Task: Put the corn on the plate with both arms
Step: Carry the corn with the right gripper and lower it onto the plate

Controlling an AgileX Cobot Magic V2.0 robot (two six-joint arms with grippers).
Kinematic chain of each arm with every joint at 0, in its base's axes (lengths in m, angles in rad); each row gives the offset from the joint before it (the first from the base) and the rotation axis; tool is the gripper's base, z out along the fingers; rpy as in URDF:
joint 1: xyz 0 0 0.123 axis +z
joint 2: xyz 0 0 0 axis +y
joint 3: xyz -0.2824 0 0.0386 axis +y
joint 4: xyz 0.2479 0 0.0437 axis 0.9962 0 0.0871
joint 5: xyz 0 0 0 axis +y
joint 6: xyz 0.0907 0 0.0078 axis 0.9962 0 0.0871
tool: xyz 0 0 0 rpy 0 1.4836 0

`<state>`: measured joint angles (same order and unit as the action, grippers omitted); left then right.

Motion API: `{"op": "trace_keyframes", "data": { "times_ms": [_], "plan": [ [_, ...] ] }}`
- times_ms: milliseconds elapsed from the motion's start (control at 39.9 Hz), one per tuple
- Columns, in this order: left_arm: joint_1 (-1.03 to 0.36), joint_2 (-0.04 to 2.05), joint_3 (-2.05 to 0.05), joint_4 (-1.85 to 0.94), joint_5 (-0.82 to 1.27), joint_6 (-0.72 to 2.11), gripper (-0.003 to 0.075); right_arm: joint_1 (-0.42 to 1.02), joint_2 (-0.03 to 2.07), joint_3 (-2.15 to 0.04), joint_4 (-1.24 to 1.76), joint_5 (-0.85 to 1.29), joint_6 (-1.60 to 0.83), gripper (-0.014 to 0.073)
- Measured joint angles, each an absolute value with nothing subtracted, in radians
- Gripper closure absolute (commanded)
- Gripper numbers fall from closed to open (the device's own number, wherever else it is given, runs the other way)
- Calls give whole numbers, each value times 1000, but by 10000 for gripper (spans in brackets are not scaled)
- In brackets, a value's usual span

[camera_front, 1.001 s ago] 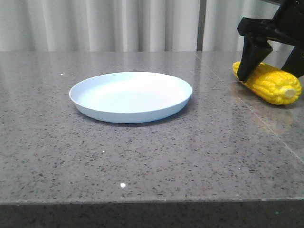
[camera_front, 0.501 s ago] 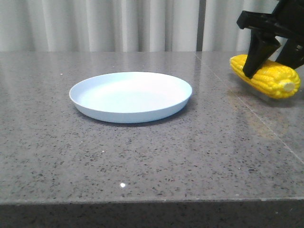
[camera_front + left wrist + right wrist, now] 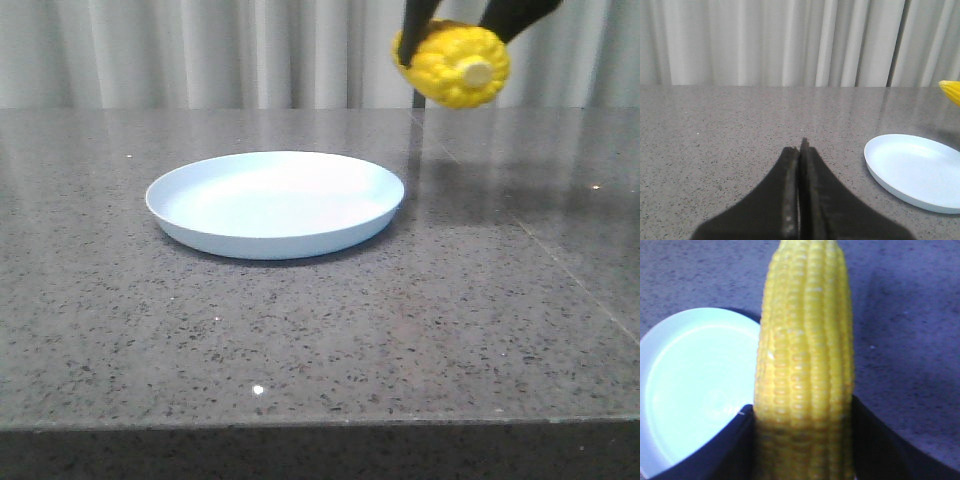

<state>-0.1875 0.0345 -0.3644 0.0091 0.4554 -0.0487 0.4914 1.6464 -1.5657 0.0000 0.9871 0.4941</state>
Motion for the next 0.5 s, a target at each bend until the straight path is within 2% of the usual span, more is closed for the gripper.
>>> {"op": "trace_keyframes", "data": {
  "times_ms": [275,501],
  "plan": [
    [-187,34,-364,9,455,-49,741,668,1836,-1763,-38,1053,662,356],
    [-187,34,-364,9,455,-49,741,689,1950,-1813,-43,1111,716,341]
  ]
}}
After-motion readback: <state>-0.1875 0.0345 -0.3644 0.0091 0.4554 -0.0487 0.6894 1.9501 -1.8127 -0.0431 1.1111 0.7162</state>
